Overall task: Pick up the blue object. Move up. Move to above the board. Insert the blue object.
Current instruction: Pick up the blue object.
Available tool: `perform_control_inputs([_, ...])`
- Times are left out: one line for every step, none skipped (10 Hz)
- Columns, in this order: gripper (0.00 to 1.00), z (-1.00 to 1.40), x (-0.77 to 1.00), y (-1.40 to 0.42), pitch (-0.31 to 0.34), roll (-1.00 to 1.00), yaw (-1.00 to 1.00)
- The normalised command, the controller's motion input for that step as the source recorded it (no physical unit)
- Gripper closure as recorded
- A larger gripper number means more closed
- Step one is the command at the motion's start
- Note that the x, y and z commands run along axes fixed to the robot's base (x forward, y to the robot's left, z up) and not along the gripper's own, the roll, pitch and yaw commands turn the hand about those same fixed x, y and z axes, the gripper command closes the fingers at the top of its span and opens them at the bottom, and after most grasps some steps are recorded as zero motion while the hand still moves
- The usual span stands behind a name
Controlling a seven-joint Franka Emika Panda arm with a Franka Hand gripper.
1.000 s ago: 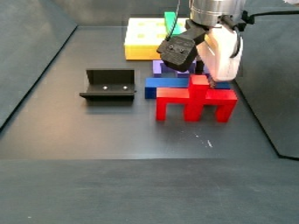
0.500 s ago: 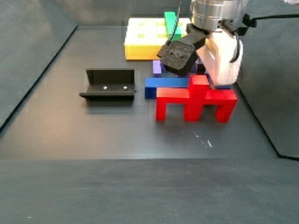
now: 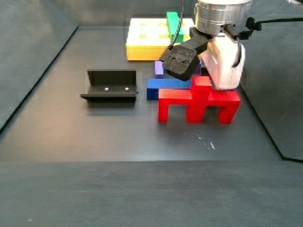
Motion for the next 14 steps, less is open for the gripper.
perform_control_inputs([0.00, -0.09, 0.00, 0.06, -0.007, -0.10, -0.12])
perform_control_inputs([0.00, -0.08, 0.04, 0.03, 0.000, -0.08, -0.12])
perform_control_inputs([0.00, -0.06, 0.05, 0.03, 0.000, -0.07, -0.10])
perform_control_inputs([0.00, -0.05, 0.05, 0.02, 0.000, -0.07, -0.09])
perform_control_inputs([0.00, -0.04, 0.04, 0.02, 0.000, -0.06, -0.08])
perform_control_inputs([0.00, 0.00, 0.00, 0.00, 0.000, 0.00, -0.03])
perform_control_inputs([0.00, 0.00, 0.00, 0.00, 0.000, 0.00, 0.00])
perform_control_inputs([1.00, 0.00, 0.00, 0.00, 0.000, 0.00, 0.00])
perform_control_inputs([1.00, 0.00, 0.00, 0.00, 0.000, 0.00, 0.00])
perform_control_inputs([1.00, 0.00, 0.00, 0.00, 0.000, 0.00, 0.00])
perform_control_inputs([1.00, 0.00, 0.00, 0.00, 0.000, 0.00, 0.00])
perform_control_inputs([1.00, 0.00, 0.00, 0.00, 0.000, 0.00, 0.00])
perform_control_inputs([1.00, 0.00, 0.00, 0.00, 0.000, 0.00, 0.00])
perform_control_inputs([1.00, 0.00, 0.00, 0.00, 0.000, 0.00, 0.00])
